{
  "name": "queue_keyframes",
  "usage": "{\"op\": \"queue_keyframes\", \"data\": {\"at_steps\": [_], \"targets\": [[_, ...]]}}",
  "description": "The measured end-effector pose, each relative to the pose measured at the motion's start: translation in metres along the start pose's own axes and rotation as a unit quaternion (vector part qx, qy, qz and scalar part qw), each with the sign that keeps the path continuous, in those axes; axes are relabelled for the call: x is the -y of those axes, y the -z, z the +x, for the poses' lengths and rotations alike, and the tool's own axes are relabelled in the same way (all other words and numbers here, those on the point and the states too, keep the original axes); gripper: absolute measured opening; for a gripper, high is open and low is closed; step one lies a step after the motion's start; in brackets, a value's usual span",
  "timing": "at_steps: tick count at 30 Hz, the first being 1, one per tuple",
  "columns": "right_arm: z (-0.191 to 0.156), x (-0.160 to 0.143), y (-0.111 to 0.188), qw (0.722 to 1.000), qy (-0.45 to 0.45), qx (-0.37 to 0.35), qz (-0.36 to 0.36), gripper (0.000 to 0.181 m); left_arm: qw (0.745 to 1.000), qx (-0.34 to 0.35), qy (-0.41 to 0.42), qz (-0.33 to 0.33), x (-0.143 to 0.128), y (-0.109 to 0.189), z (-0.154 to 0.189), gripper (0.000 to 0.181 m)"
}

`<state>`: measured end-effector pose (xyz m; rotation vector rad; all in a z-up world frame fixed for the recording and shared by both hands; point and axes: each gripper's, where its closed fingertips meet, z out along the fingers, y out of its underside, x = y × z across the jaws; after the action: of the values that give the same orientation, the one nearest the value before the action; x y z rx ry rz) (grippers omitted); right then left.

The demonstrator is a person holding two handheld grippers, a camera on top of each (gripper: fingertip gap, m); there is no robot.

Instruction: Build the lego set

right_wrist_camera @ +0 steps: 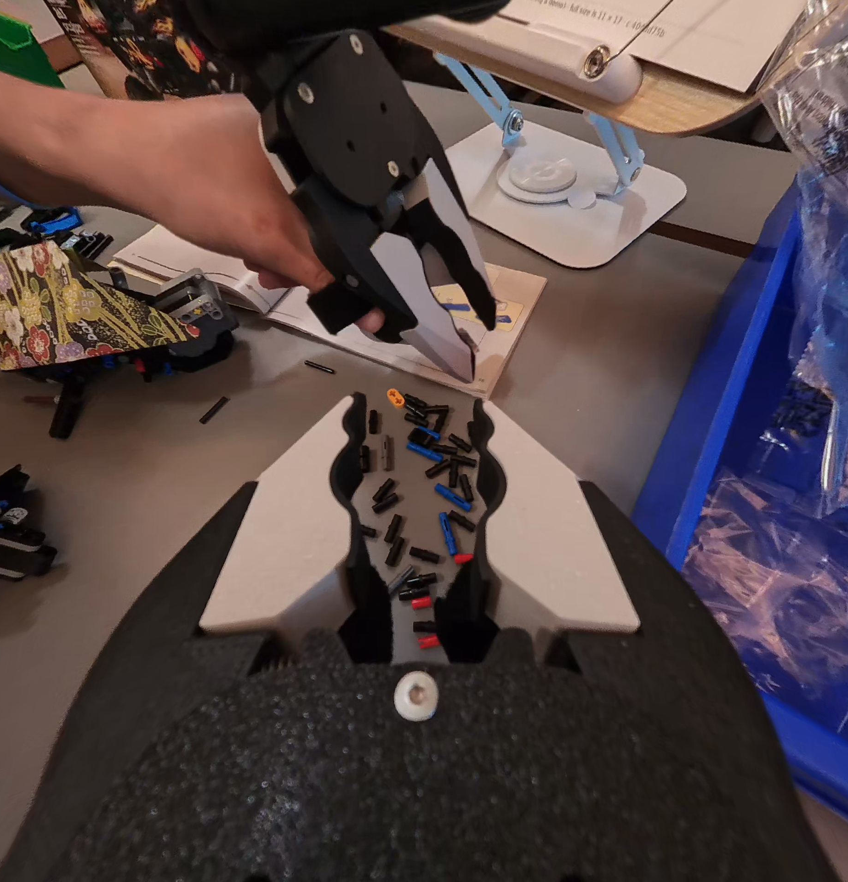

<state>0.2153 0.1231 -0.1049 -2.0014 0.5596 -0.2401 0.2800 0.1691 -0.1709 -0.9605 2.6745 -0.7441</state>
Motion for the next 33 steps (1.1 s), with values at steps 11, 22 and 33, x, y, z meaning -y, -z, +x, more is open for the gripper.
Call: {"op": "queue_keyframes", "data": {"at_steps": [11, 22, 33], "targets": [[-0.007, -0.009, -0.007, 1.0, 0.011, 0.007, -0.025, 0.044, 1.0, -0.004, -0.023, -0.017, -0.009, -0.012, 0.013, 0.034], [-0.012, -0.012, -0.008, 0.999, 0.015, 0.016, -0.033, 0.044, 1.0, -0.02, -0.02, -0.012, 0.001, -0.013, 0.019, 0.0], [-0.007, -0.018, -0.013, 0.999, 0.014, 0.009, -0.047, 0.043, 0.999, 0.02, -0.005, 0.028, -0.005, 0.025, 0.003, 0.0]]}}
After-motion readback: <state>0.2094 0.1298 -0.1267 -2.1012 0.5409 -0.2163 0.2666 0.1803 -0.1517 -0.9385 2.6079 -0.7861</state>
